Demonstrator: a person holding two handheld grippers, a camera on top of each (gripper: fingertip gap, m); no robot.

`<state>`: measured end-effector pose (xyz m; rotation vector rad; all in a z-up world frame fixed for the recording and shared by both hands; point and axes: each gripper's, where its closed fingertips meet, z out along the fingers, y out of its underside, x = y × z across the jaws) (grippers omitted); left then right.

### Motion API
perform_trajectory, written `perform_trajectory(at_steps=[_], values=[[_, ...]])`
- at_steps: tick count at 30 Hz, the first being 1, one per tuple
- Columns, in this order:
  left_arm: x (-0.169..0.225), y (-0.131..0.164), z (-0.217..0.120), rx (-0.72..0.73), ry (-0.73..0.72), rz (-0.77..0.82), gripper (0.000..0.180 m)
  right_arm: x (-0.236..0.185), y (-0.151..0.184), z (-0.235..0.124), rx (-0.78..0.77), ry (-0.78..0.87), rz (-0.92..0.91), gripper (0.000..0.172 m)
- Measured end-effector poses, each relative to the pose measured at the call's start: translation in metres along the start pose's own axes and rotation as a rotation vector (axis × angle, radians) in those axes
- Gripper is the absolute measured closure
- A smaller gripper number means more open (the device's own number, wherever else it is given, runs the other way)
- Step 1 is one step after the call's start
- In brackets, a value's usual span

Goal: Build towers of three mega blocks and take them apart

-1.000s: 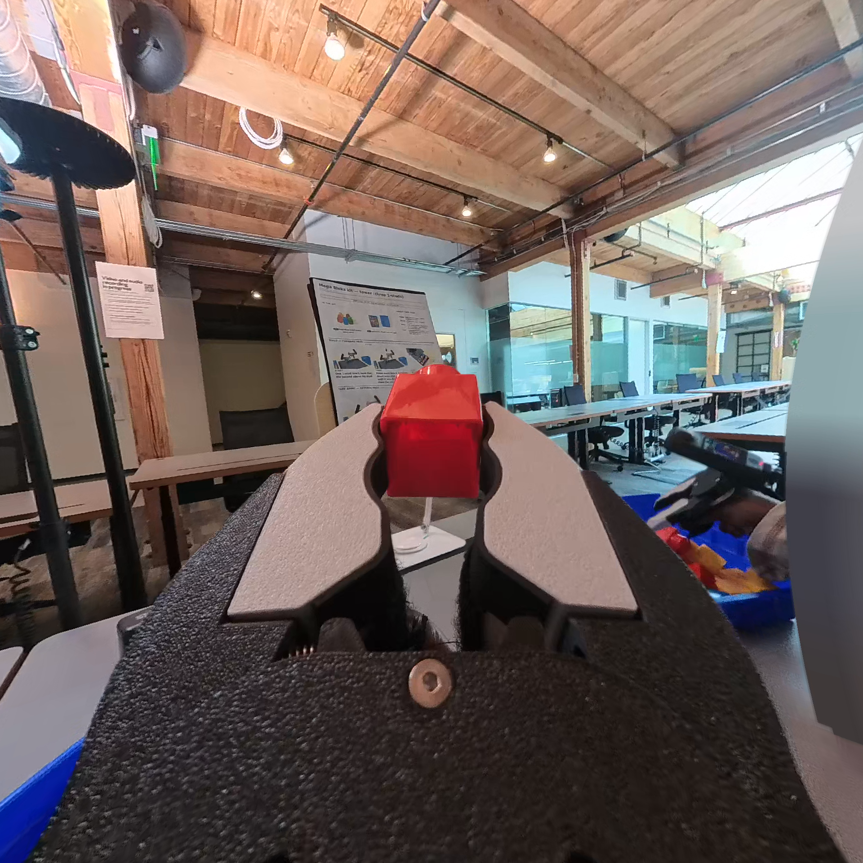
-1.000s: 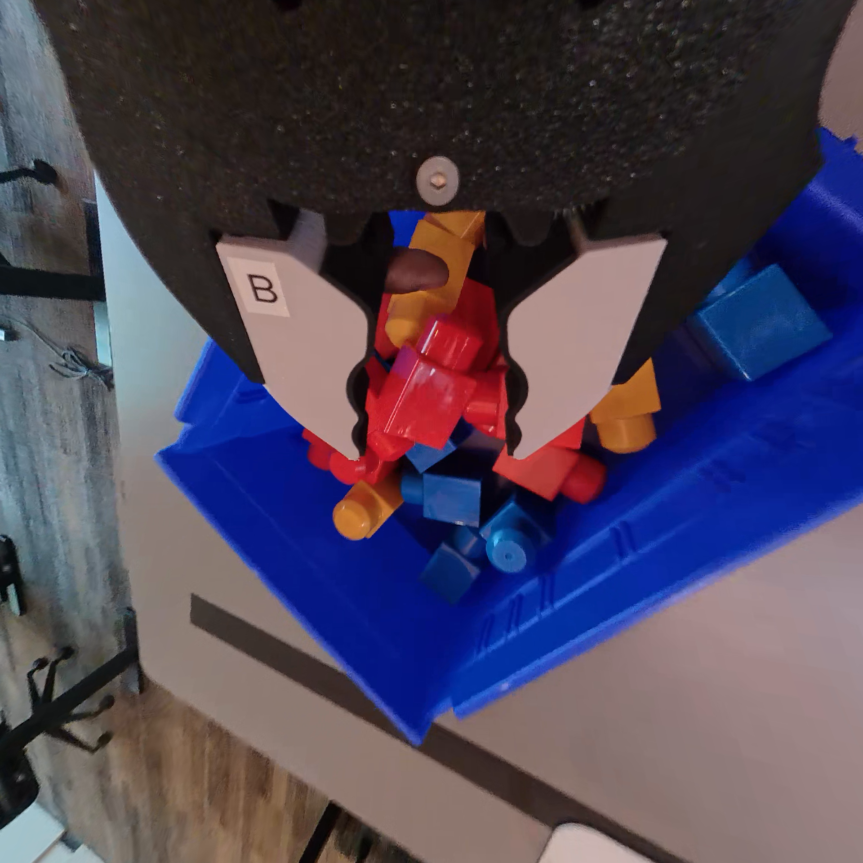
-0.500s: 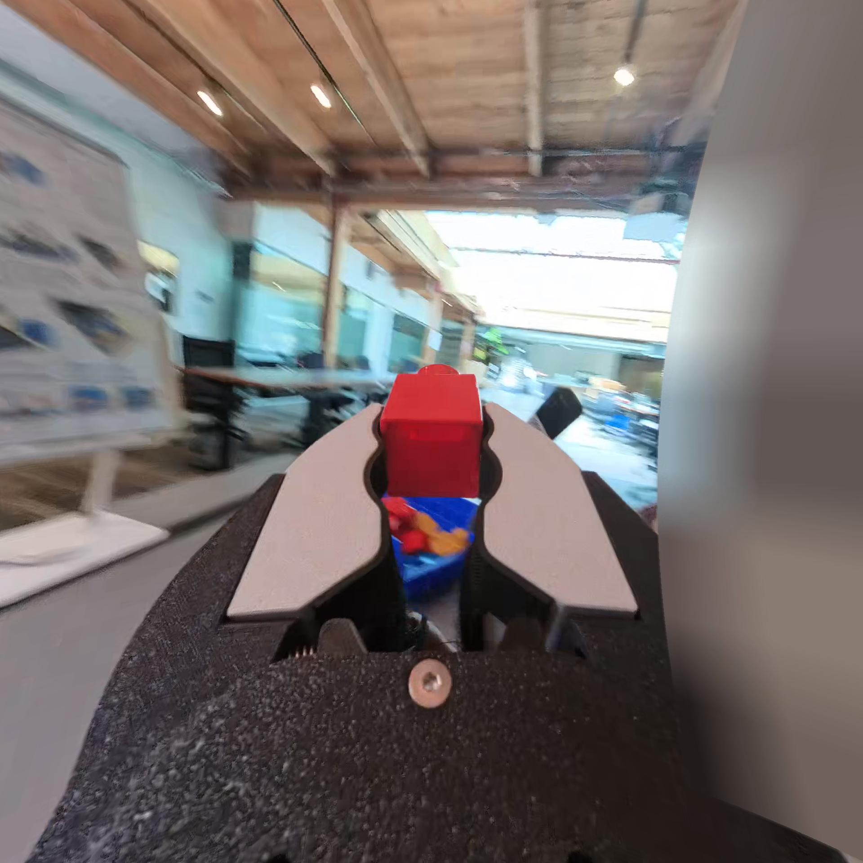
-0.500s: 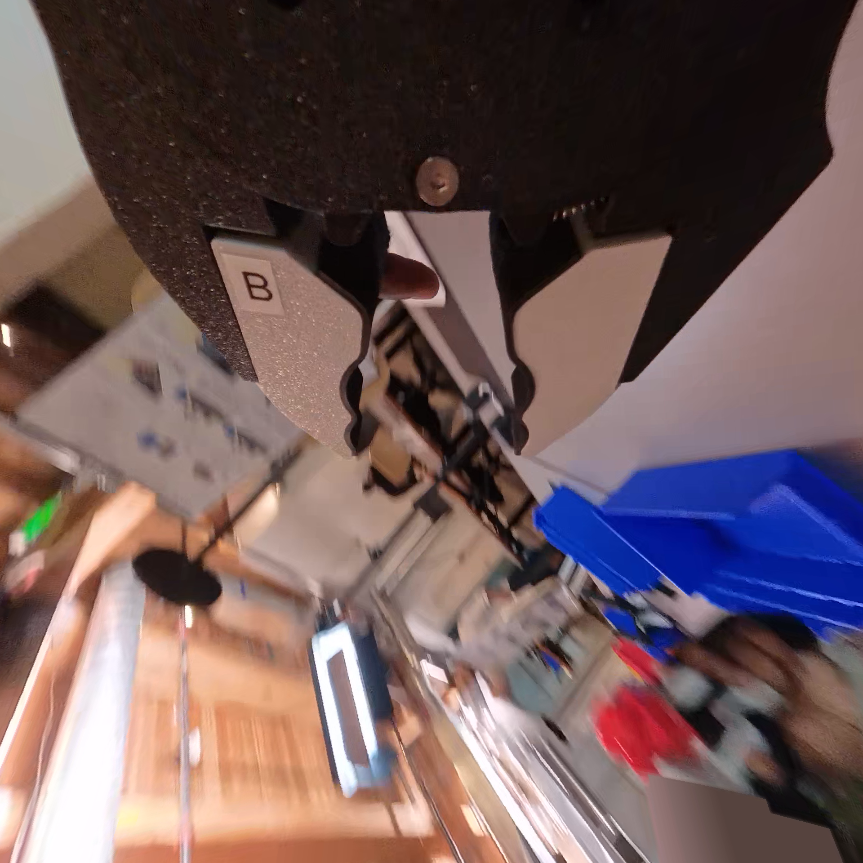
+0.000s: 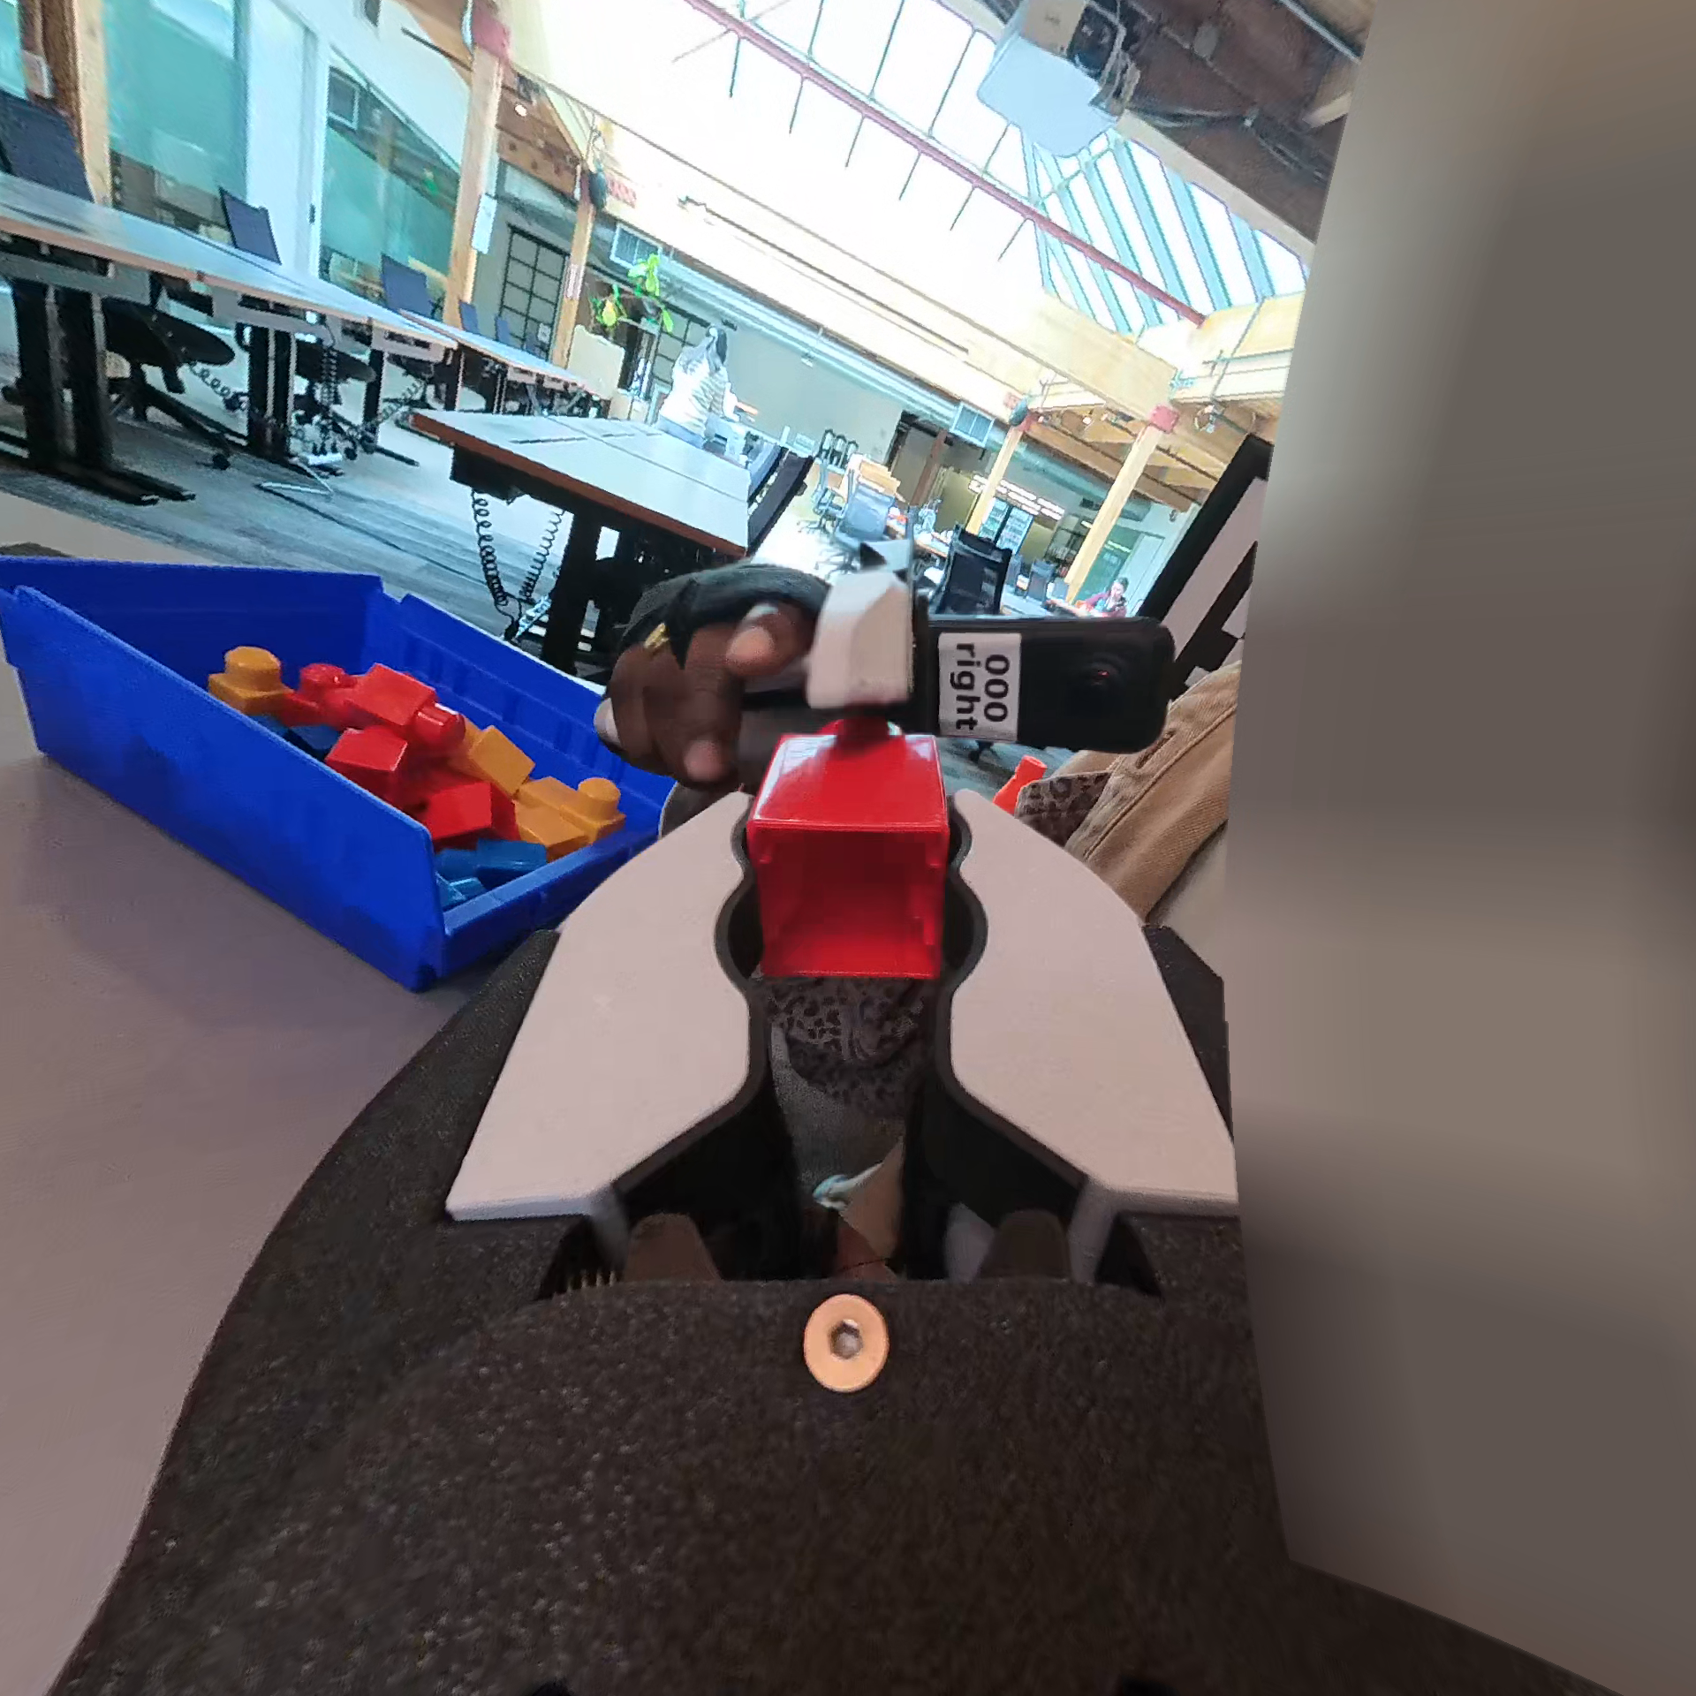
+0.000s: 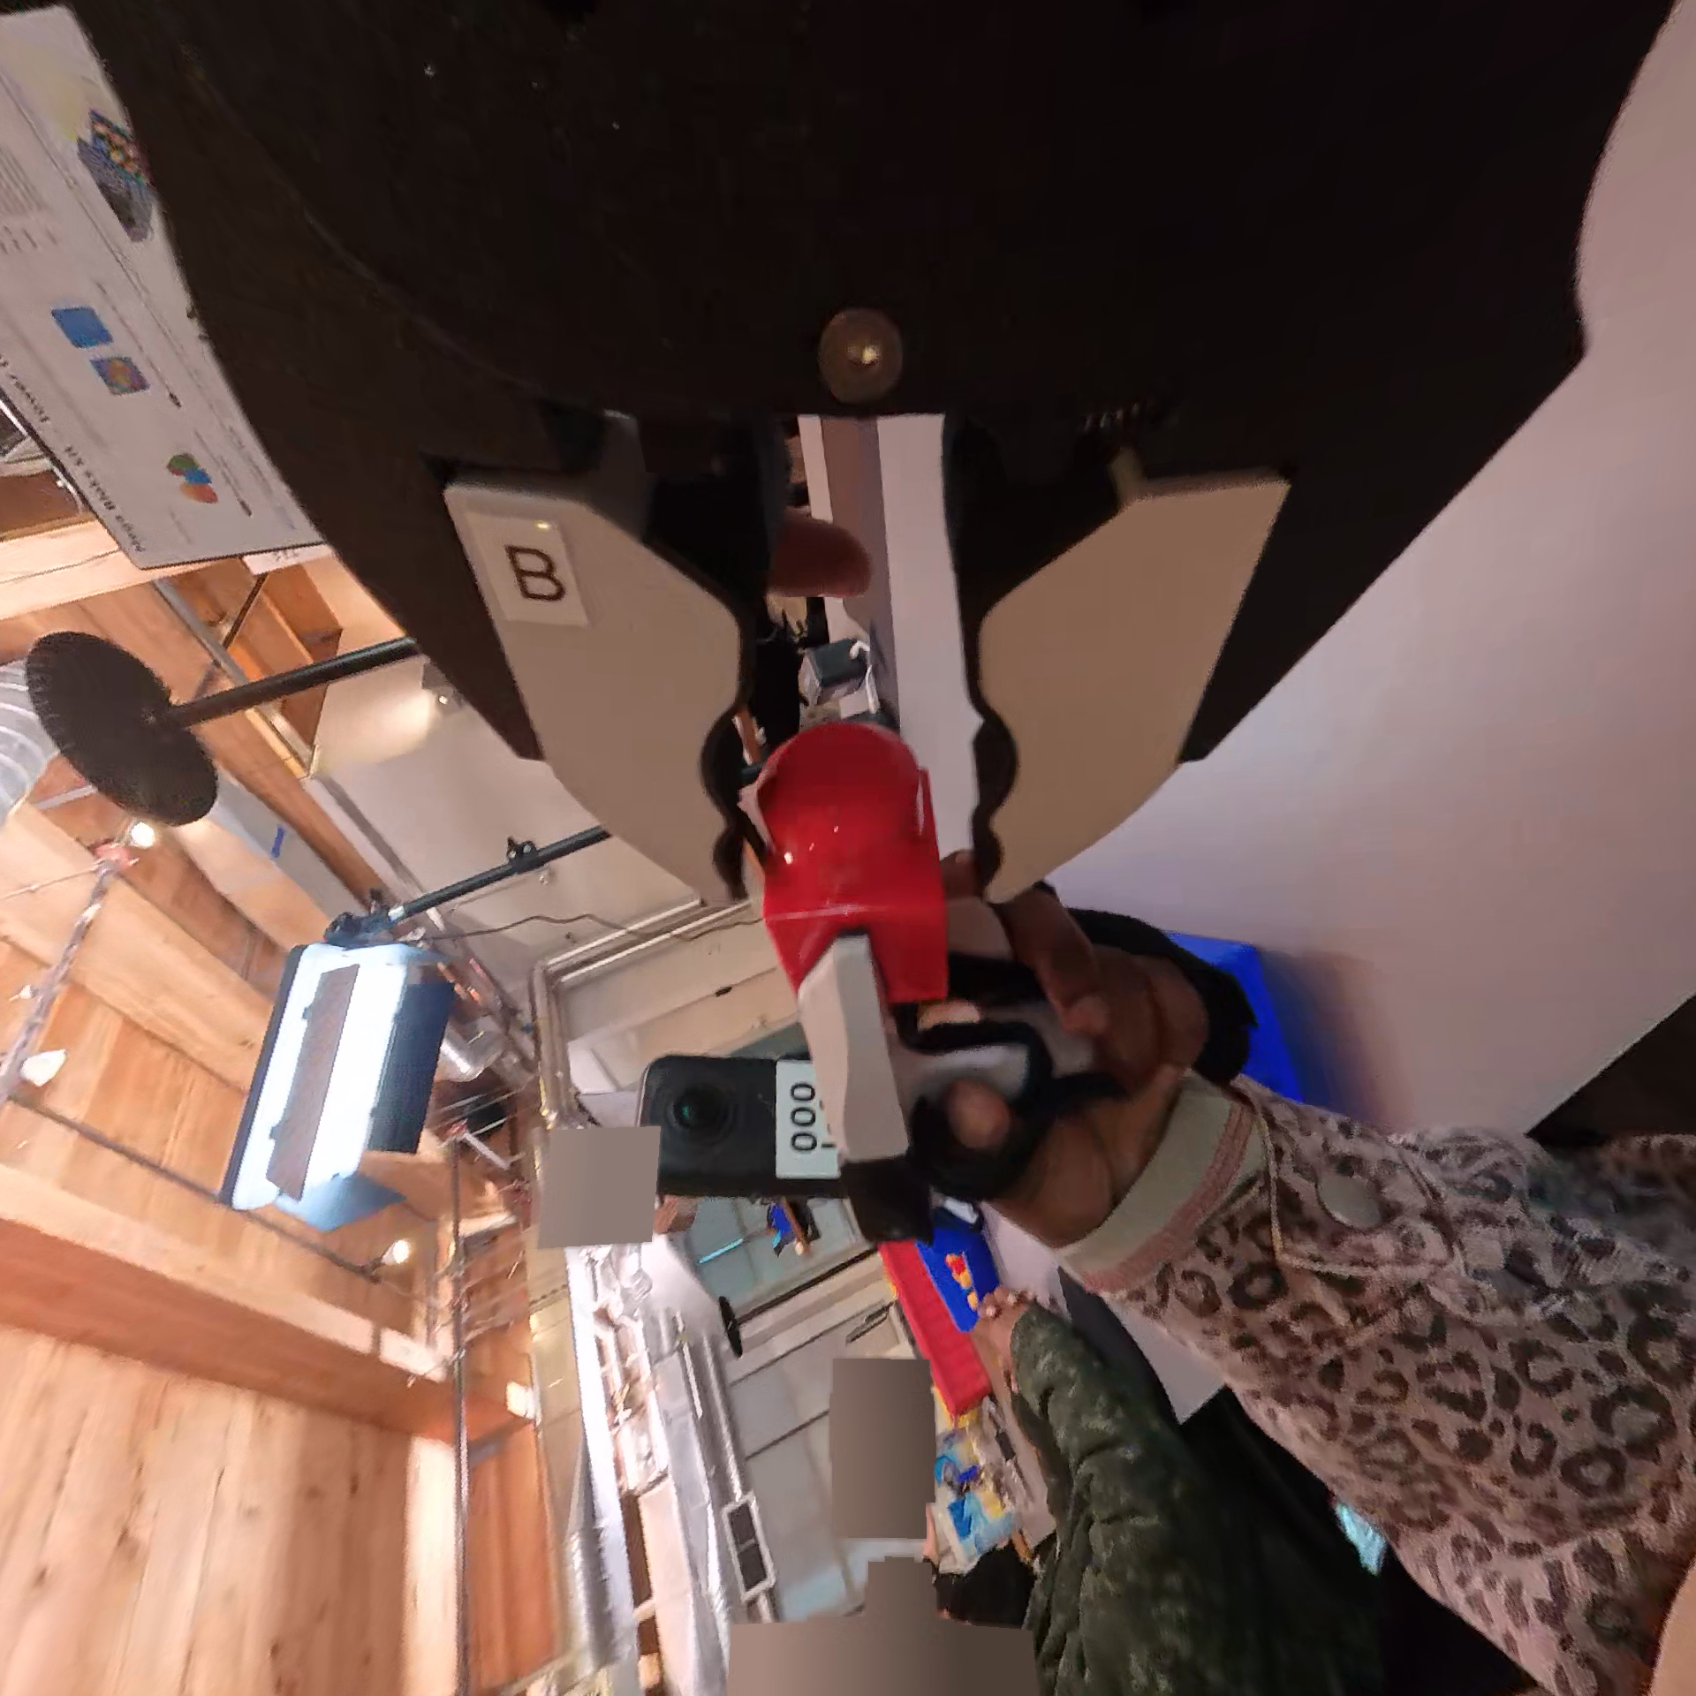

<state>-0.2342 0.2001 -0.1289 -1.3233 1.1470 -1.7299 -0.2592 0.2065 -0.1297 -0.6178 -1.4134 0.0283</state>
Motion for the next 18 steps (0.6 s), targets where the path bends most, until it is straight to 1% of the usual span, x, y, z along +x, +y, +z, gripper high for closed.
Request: perform_trajectory(at_steps=[1, 4, 9, 12, 13, 14, 16, 18], values=[[0.0, 0.001, 0.0, -0.007, -0.001, -0.001, 0.145, 0.0, -0.002, 0.001, 0.005, 0.003, -0.006, 0.136], [-0.002, 0.002, -0.002, -0.016, -0.01, -0.002, 0.145, -0.002, 0.002, 0.002, -0.034, -0.009, -0.023, 0.137], [-0.001, 0.003, -0.002, -0.032, -0.018, 0.004, 0.145, -0.001, 0.003, 0.001, -0.053, -0.014, -0.021, 0.136], [-0.006, -0.006, -0.013, -0.009, -0.094, 0.079, 0.139, 0.014, 0.012, -0.01, -0.096, 0.037, 0.0, 0.136], [-0.01, -0.014, -0.02, 0.013, -0.157, 0.124, 0.139, 0.024, 0.021, -0.016, -0.134, 0.072, 0.01, 0.136], [-0.018, -0.024, -0.031, 0.05, -0.259, 0.182, 0.138, 0.035, 0.033, -0.025, -0.191, 0.116, 0.028, 0.136], [-0.04, -0.048, -0.068, 0.131, -0.552, 0.314, 0.137, 0.059, 0.065, -0.049, -0.344, 0.224, 0.079, 0.136], [-0.057, -0.065, -0.116, 0.151, -0.856, 0.421, 0.134, 0.078, 0.104, -0.081, -0.534, 0.318, 0.138, 0.136]])
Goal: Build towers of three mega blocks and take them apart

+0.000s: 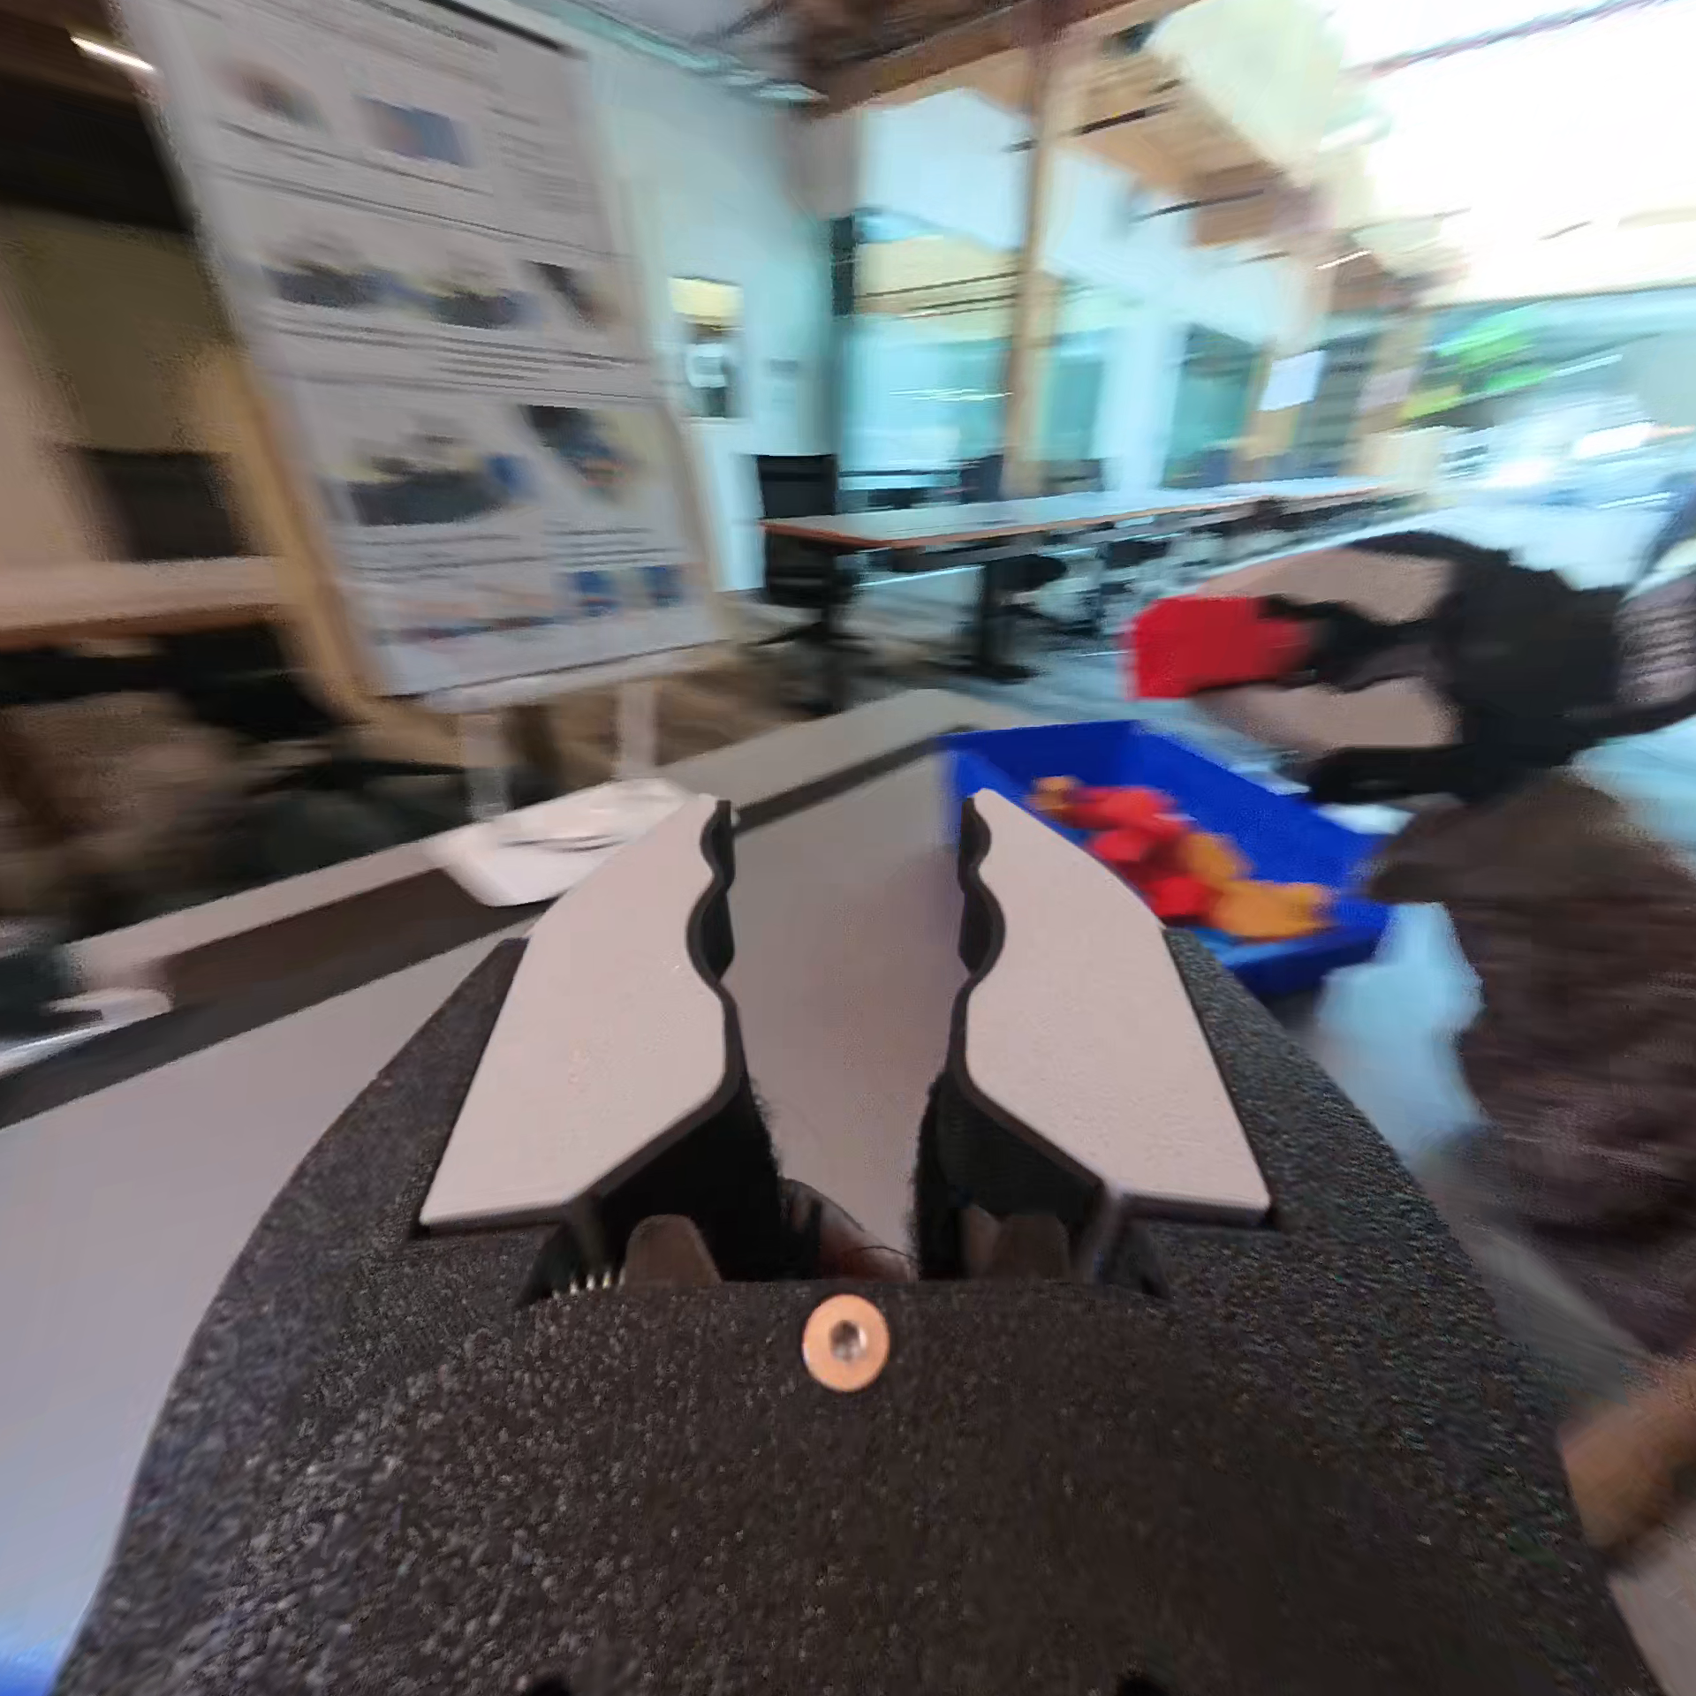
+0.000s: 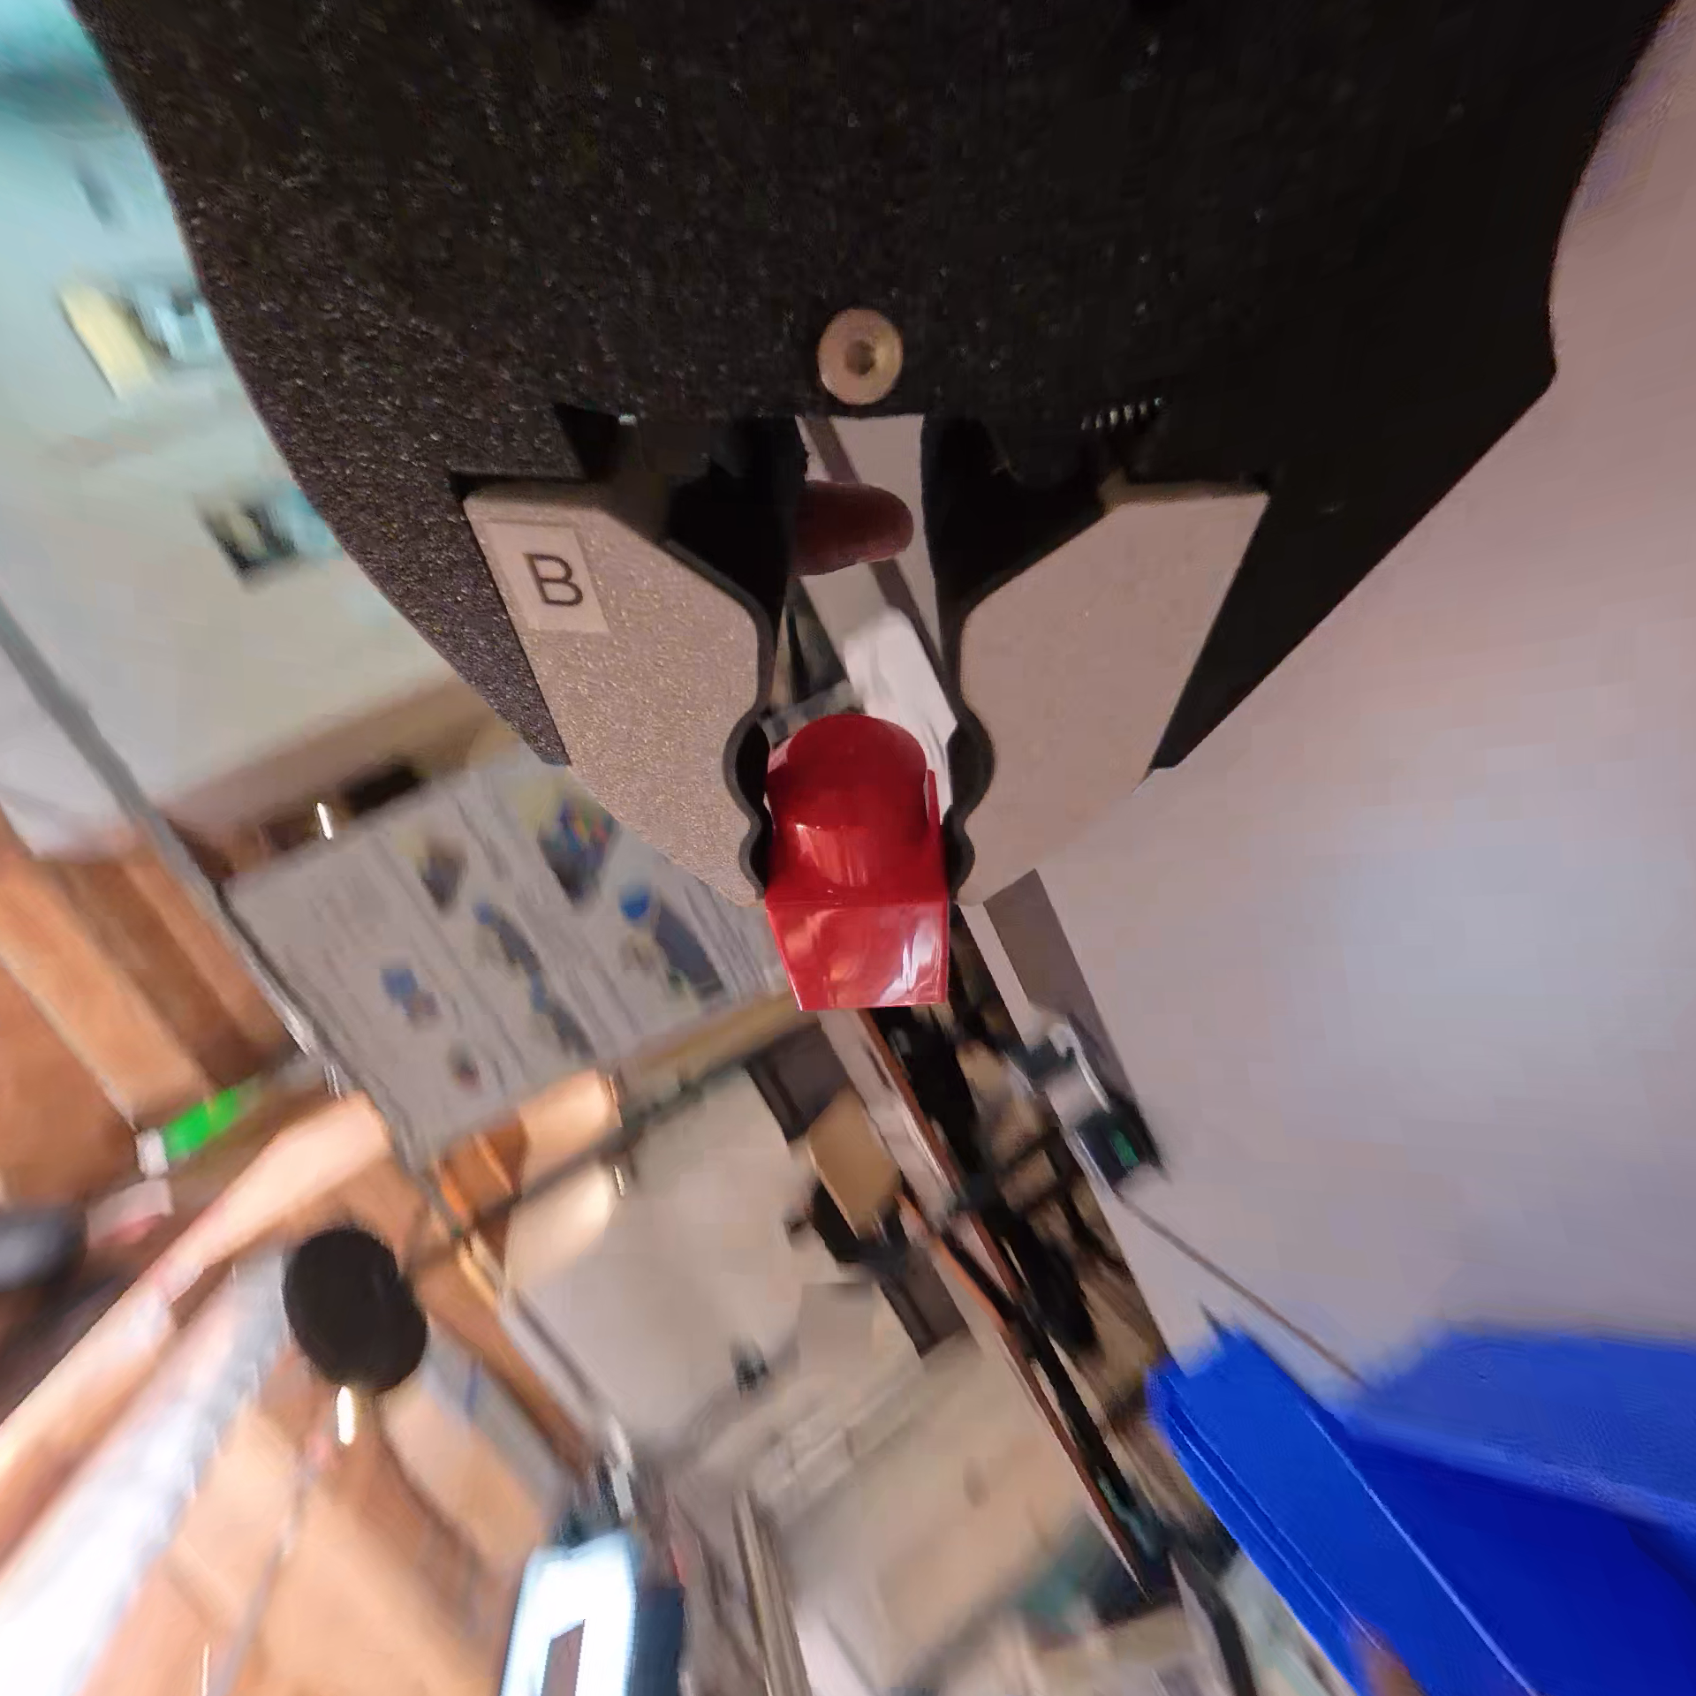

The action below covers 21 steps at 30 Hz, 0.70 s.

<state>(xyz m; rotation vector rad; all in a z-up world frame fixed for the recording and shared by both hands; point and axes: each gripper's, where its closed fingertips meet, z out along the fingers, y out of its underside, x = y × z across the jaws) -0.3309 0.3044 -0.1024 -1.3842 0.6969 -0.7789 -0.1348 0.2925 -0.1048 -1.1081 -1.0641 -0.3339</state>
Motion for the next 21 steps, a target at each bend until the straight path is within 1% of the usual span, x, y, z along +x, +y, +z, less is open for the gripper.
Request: perform_trajectory(at_steps=[2, 4, 5, 7, 9, 12, 14, 18, 21], values=[[-0.04, -0.005, -0.023, -0.03, -0.214, 0.086, 0.126, 0.025, 0.051, -0.009, -0.226, 0.086, 0.043, 0.136], [-0.068, -0.013, -0.048, -0.039, -0.373, 0.135, 0.119, 0.042, 0.104, -0.025, -0.478, 0.151, 0.102, 0.136], [-0.078, -0.018, -0.059, -0.032, -0.434, 0.15, 0.116, 0.045, 0.129, -0.034, -0.59, 0.158, 0.163, 0.135], [-0.09, -0.026, -0.077, -0.011, -0.509, 0.157, 0.109, 0.043, 0.171, -0.052, -0.758, 0.159, 0.312, 0.136], [-0.095, -0.033, -0.09, 0.005, -0.543, 0.15, 0.101, 0.032, 0.204, -0.066, -0.874, 0.13, 0.478, 0.136], [-0.1, -0.039, -0.103, 0.01, -0.589, 0.155, 0.093, 0.016, 0.239, -0.084, -0.979, 0.103, 0.695, 0.136], [-0.101, -0.04, -0.108, 0.0, -0.607, 0.164, 0.091, 0.013, 0.254, -0.093, -1.012, 0.127, 0.787, 0.136], [-0.1, -0.035, -0.105, -0.034, -0.59, 0.166, 0.089, 0.01, 0.272, -0.098, -1.013, 0.161, 0.899, 0.136], [-0.097, -0.031, -0.099, -0.059, -0.569, 0.175, 0.09, 0.009, 0.275, -0.087, -0.958, 0.168, 0.95, 0.136]])
